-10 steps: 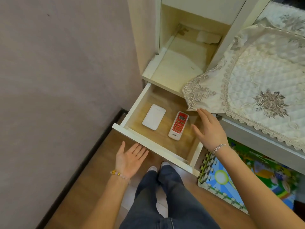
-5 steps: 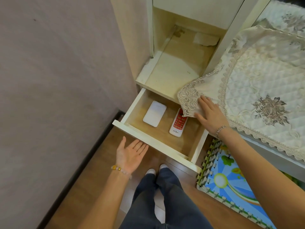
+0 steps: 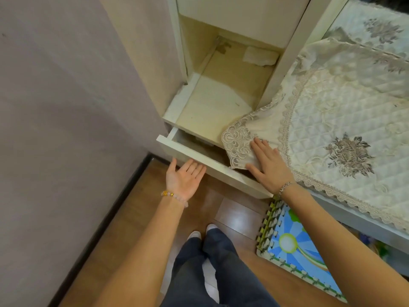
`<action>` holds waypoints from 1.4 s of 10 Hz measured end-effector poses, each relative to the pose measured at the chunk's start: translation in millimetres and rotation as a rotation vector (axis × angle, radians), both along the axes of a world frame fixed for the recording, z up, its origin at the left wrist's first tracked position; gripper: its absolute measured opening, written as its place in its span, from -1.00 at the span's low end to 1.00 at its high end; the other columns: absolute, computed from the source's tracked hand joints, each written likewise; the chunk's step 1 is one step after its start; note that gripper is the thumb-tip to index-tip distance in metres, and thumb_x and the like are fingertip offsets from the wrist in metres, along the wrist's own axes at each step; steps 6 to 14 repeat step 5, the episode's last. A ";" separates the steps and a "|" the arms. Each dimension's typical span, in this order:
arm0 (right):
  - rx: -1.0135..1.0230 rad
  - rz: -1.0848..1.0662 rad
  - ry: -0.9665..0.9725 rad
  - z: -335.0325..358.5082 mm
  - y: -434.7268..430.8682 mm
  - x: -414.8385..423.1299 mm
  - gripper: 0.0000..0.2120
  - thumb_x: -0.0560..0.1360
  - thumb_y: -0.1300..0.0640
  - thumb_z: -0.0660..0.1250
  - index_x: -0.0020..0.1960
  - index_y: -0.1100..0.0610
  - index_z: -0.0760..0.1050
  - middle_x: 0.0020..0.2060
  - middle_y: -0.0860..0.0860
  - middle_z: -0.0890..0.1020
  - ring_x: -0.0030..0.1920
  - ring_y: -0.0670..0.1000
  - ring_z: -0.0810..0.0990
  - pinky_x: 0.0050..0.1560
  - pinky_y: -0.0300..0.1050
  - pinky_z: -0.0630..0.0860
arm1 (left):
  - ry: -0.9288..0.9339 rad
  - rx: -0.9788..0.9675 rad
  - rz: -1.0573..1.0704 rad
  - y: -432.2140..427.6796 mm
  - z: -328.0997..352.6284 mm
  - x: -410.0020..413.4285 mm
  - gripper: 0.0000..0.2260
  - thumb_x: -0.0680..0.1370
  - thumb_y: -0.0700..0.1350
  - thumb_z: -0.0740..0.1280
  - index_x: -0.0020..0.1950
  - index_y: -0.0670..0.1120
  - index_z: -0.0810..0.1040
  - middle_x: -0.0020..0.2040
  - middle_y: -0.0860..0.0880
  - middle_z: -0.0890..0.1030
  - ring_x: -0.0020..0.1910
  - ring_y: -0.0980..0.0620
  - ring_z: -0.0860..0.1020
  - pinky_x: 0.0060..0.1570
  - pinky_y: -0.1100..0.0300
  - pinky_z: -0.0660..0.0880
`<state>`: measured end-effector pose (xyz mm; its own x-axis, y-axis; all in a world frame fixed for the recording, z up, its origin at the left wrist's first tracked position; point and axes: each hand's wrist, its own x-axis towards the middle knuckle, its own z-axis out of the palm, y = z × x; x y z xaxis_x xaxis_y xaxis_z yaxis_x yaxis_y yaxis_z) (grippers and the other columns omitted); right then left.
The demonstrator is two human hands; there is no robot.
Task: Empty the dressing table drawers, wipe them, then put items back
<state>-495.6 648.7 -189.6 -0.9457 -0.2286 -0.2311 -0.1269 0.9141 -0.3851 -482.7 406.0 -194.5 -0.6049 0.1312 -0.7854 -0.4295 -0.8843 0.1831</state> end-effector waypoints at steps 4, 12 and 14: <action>0.014 -0.008 0.041 -7.2 -1.3 1.8 -0.28 0.44 -0.29 -0.14 0.52 0.02 -0.05 0.52 -0.06 0.00 0.50 -0.07 -0.12 0.44 -0.05 -0.20 | -0.004 0.027 -0.004 20.3 0.6 -45.2 -0.37 0.61 0.13 0.10 0.49 -0.30 0.10 0.50 -0.25 0.14 0.48 -0.20 0.13 0.44 -0.06 0.12; 0.005 -0.016 0.041 -4.4 -3.4 2.1 -0.30 0.46 -0.27 -0.06 0.52 0.02 -0.02 0.52 -0.05 0.02 0.51 -0.05 -0.09 0.45 -0.03 -0.17 | 0.024 -0.011 -0.068 18.1 3.7 -37.4 -0.41 0.61 0.12 0.10 0.46 -0.30 0.19 0.47 -0.24 0.24 0.45 -0.18 0.23 0.40 -0.05 0.20; 0.005 -0.016 0.041 -4.4 -3.4 2.1 -0.30 0.46 -0.27 -0.06 0.52 0.02 -0.02 0.52 -0.05 0.02 0.51 -0.05 -0.09 0.45 -0.03 -0.17 | 0.024 -0.011 -0.068 18.1 3.7 -37.4 -0.41 0.61 0.12 0.10 0.46 -0.30 0.19 0.47 -0.24 0.24 0.45 -0.18 0.23 0.40 -0.05 0.20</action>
